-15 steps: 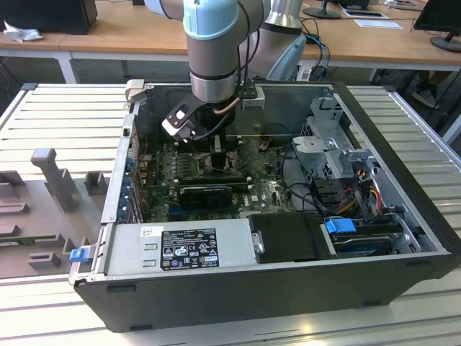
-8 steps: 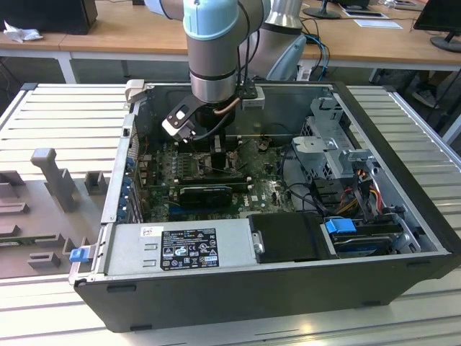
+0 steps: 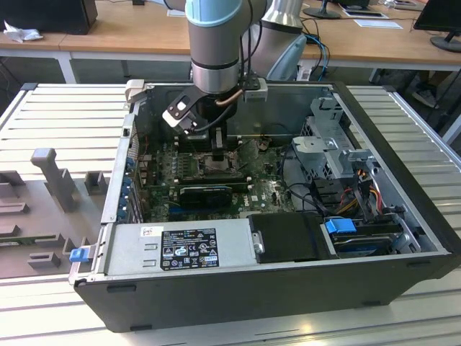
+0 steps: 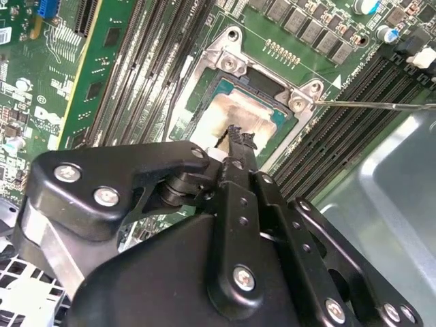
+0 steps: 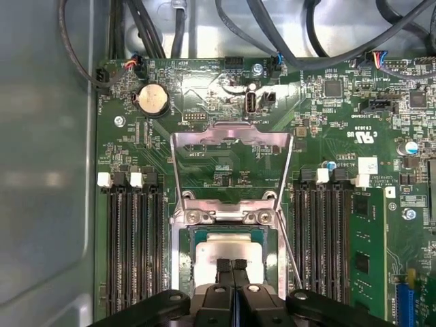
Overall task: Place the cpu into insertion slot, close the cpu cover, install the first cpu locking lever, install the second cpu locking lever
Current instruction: 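Place the cpu into insertion slot, then close the cpu cover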
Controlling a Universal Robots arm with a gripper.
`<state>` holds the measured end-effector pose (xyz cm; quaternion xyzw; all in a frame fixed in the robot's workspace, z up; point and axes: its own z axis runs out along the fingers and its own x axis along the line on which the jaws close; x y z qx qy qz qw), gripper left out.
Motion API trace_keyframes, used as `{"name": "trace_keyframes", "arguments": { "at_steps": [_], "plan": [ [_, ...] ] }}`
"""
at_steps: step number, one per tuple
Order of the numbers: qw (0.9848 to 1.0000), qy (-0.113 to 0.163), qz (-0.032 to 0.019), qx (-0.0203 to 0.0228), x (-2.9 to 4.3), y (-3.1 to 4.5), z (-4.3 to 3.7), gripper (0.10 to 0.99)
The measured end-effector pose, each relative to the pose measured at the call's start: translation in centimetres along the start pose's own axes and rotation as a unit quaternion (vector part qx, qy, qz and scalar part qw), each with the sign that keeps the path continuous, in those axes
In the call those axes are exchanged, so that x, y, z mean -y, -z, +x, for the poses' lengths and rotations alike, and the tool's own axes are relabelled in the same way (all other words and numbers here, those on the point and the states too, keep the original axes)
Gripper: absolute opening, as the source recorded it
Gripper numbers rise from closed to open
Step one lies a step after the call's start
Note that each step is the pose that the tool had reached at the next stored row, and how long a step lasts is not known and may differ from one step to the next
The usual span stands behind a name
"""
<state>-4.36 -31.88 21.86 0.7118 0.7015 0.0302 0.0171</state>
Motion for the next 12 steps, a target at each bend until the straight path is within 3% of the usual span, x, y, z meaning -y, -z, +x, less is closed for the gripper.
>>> {"name": "trace_keyframes", "arguments": {
  "at_steps": [7, 12],
  "plan": [
    [1.0, 0.0, 0.0, 0.0, -0.03, 0.47, 0.01, 0.106],
    [1.0, 0.0, 0.0, 0.0, -0.09, 1.36, 0.03, 0.106]
  ]
}}
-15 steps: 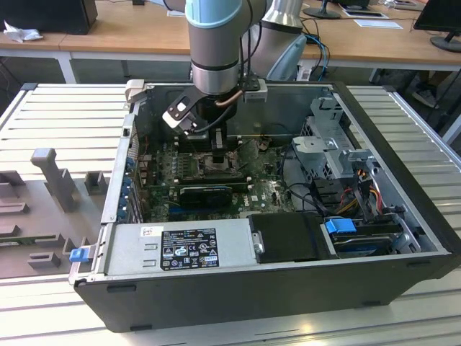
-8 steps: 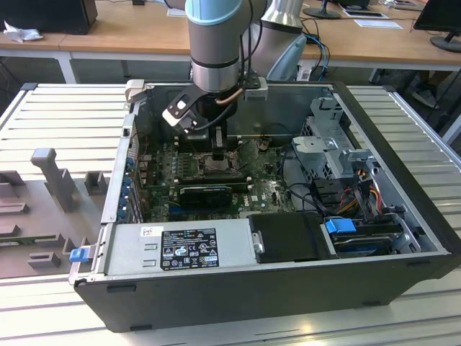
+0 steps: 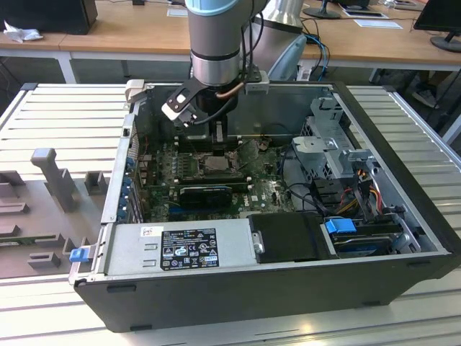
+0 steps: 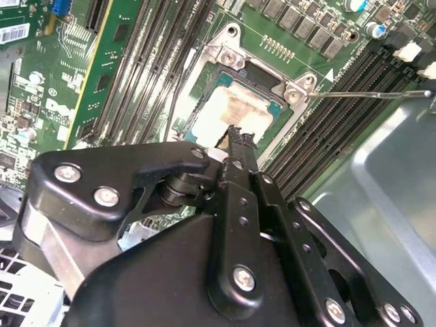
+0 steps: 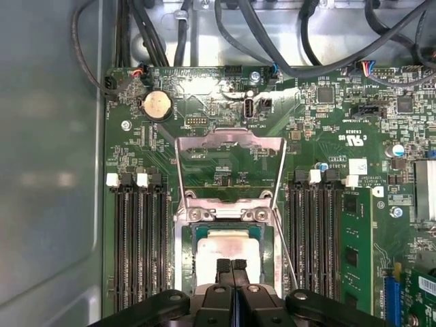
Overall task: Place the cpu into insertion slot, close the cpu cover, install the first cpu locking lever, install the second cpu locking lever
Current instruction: 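Close the cpu cover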
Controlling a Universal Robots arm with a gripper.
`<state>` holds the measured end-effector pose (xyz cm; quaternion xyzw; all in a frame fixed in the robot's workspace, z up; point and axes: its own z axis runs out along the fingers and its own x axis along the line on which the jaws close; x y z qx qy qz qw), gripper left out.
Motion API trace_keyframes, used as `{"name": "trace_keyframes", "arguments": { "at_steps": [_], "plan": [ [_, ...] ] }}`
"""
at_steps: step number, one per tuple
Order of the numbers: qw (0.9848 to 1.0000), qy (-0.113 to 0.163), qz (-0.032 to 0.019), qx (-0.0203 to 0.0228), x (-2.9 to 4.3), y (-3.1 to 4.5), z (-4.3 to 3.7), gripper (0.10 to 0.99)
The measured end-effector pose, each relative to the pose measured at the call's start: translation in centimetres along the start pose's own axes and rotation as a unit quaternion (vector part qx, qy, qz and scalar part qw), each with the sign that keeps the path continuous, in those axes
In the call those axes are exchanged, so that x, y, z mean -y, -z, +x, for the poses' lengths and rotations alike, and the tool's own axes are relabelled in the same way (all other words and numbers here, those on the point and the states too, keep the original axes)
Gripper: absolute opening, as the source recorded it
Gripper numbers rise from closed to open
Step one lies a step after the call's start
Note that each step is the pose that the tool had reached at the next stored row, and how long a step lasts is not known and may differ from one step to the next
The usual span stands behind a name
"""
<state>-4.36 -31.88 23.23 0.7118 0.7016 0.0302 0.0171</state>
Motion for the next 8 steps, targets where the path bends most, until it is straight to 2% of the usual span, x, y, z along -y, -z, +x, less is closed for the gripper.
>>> {"name": "trace_keyframes", "arguments": {
  "at_steps": [8],
  "plan": [
    [1.0, 0.0, 0.0, 0.0001, -0.02, 0.32, 0.0, 0.106]
  ]
}}
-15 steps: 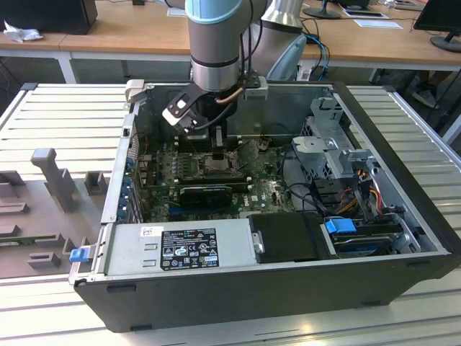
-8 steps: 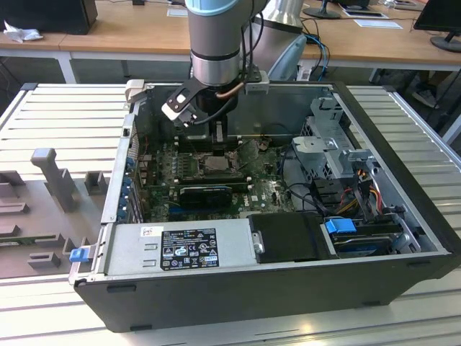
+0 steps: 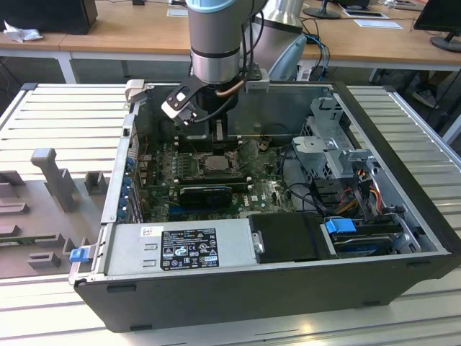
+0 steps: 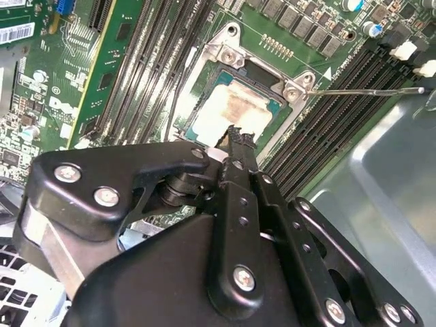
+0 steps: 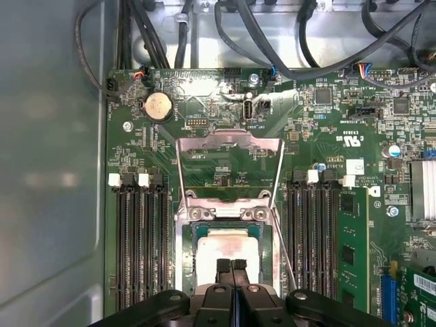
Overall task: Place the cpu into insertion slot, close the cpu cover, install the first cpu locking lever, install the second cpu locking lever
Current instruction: 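Close the cpu cover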
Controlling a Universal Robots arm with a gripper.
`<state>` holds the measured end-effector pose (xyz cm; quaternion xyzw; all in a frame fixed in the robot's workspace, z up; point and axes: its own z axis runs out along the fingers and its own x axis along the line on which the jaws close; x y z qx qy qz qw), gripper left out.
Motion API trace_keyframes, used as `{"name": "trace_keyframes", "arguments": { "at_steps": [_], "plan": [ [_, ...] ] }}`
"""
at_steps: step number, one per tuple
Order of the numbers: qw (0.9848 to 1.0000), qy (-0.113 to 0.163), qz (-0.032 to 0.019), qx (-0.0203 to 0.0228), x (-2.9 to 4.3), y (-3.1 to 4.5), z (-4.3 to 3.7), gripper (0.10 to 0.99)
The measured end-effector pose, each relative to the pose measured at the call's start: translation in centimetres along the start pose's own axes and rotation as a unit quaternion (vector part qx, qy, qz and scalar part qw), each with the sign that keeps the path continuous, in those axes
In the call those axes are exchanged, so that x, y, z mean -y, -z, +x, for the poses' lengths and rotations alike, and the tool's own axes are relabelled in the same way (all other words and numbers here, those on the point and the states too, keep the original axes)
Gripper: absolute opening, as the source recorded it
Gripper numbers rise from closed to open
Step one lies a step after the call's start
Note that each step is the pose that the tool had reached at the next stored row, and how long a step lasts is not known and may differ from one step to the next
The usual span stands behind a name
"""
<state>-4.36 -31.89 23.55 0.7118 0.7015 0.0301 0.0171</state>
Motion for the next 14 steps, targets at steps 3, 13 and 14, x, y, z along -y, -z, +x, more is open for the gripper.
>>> {"name": "trace_keyframes", "arguments": {
  "at_steps": [3, 13, 14],
  "plan": [
    [1.0, 0.0, 0.0017, 0.0, -0.49, 0.08, -0.04, 0.106],
    [1.0, -0.001, 0.0055, -0.0063, -1.68, 0.97, -0.11, 0.106],
    [1.0, 0.0, 0.0055, -0.0063, -1.76, 0.97, -0.11, 0.106]
  ]
}}
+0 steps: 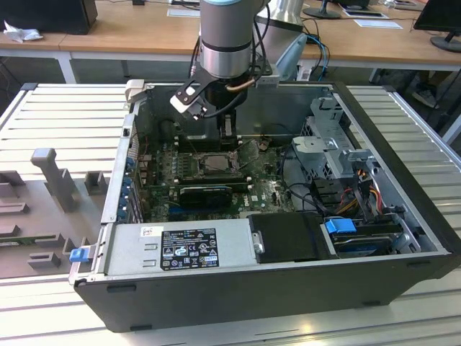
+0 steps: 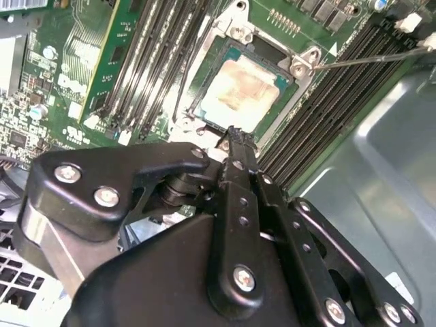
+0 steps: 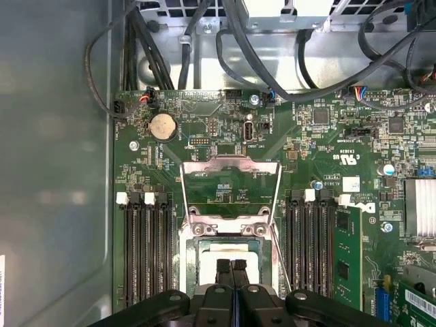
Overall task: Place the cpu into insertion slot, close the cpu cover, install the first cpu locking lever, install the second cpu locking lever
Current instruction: 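Close the cpu cover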
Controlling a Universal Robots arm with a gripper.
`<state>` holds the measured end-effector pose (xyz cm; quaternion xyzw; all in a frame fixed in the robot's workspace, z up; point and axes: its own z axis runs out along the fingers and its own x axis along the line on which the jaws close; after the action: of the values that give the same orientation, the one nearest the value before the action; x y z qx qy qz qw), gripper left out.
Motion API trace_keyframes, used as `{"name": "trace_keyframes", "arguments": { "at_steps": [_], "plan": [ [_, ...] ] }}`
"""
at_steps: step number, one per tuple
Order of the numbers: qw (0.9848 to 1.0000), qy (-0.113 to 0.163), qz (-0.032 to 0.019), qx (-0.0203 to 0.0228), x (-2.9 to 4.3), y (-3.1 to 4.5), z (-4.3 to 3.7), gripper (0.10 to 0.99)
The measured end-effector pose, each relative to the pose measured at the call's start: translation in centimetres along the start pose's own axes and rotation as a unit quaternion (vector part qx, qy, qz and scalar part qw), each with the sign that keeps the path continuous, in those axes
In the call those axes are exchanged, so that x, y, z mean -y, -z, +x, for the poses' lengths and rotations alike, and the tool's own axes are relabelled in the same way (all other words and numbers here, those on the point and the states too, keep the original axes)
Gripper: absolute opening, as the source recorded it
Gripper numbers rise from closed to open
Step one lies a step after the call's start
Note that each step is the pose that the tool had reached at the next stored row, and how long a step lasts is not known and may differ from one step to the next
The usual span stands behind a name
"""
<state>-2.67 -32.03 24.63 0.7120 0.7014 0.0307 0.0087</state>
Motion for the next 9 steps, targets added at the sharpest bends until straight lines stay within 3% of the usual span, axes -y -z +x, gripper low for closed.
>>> {"name": "trace_keyframes", "arguments": {
  "at_steps": [3, 9],
  "plan": [
    [1.0, 0.0, 0.0, 0.0001, -0.42, 0.0, 0.0, 0.106],
    [1.0, 0.0, 0.0, 0.0, -0.59, 0.45, 0.03, 0.106]
  ]
}}
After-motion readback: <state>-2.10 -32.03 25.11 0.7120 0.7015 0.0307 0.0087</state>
